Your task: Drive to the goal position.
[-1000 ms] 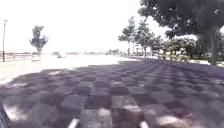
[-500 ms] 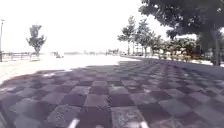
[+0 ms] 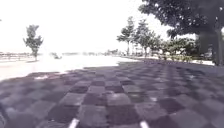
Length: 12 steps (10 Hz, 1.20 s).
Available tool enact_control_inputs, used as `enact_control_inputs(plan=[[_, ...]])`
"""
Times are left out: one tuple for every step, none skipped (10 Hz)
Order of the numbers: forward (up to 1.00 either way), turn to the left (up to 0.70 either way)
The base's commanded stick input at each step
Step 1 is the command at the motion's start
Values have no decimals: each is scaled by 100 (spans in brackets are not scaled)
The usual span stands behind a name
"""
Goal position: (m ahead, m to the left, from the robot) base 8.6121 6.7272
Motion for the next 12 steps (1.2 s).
enact_control_inputs(plan=[[70,0],[70,0],[70,0],[70,0],[70,0],[70,0],[70,0],[70,0],[70,0],[70,0],[70,0],[70,0]])
